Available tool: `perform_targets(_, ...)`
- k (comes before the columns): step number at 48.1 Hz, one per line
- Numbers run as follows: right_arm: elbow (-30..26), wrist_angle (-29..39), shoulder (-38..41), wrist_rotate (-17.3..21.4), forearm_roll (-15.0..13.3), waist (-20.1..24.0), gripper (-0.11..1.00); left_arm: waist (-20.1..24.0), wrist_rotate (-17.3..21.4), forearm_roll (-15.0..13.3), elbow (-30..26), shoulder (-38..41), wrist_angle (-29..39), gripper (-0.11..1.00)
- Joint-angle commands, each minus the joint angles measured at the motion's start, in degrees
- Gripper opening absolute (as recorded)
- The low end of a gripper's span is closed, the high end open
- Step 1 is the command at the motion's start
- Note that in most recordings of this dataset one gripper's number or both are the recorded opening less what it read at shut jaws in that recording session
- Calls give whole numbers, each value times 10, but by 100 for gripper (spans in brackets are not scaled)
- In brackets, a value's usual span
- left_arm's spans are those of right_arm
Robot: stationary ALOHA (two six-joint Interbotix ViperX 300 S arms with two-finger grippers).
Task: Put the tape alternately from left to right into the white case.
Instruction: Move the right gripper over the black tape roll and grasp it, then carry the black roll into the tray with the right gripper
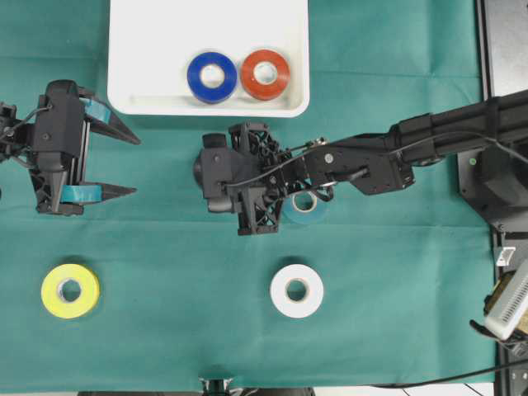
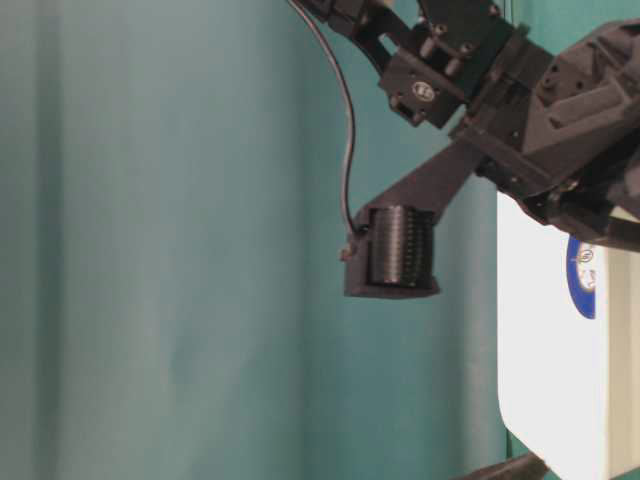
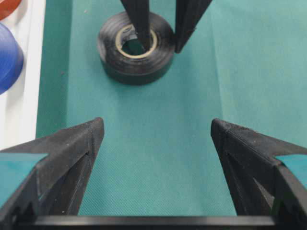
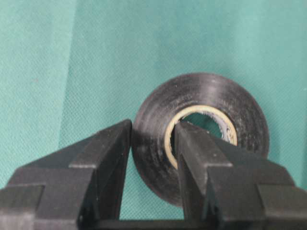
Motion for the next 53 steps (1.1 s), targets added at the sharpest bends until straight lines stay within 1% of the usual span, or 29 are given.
perform_targets(1,-9,-1,-41,0,0,1,2,1,-1,-1,-5,-4,-6,98)
perform_targets(15,-8,27,-87,-1,0,2,2,1,-1,-1,-5,-6,-6,98)
perform_targets(29,-9,31,-90,-2,0,2,2,1,-1,-1,-5,-7,-5,98)
perform_targets(36,-15,28,-89,-3,-4,-11,2,1,-1,-1,-5,-7,-6,98)
perform_targets(44,-38,25,-80,-3,-22,-36,2,1,-1,-1,-6,-7,-6,98)
perform_targets(53,-78,25,-51,-3,-69,-65,2,1,-2,-1,-4,-7,-6,98)
